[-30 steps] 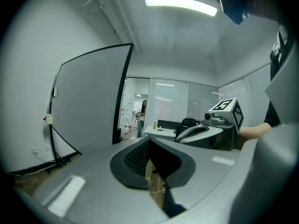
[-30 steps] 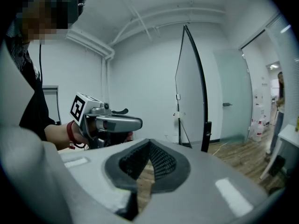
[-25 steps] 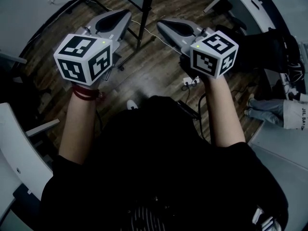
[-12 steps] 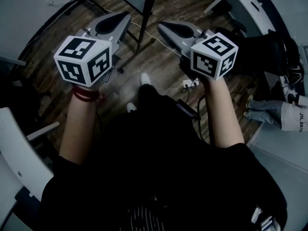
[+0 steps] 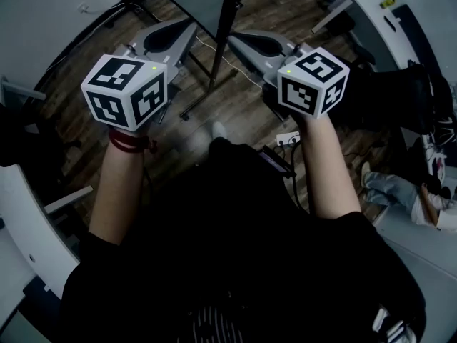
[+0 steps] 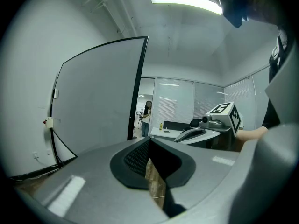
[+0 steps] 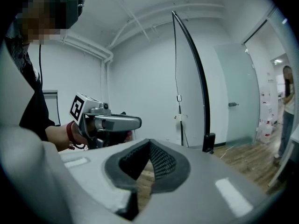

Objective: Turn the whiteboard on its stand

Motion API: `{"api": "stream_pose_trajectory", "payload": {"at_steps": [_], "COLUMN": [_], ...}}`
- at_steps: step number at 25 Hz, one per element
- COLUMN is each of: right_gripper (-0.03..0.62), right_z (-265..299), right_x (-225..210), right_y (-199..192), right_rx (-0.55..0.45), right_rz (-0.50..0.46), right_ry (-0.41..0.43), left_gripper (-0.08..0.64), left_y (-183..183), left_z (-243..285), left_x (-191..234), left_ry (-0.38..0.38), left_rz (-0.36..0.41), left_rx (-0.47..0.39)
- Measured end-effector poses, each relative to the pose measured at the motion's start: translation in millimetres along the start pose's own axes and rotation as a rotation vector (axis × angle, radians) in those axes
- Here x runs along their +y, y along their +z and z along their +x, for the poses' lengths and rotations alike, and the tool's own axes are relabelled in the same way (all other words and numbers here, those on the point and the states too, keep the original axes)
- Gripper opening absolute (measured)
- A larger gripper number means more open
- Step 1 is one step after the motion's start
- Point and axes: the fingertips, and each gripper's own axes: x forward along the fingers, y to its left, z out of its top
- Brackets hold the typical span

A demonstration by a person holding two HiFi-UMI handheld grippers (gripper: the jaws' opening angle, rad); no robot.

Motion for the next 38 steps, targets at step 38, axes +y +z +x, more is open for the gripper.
{"api": "stream_pose_trajectory", "payload": {"at_steps": [38], "right_gripper": [0.002], "right_z": [52.3], "right_x": [-196.5], "right_y": [28.5], "right_rx": [-0.046], "right_rz": [0.098], "right_ry": [0.131], "left_gripper": [0.004], "left_y": [13.0], "left_z": [166.7], "left_x": [80.0], "left_ry": [0.11], "left_rz": [-0.057], "left_rx": [0.073]}}
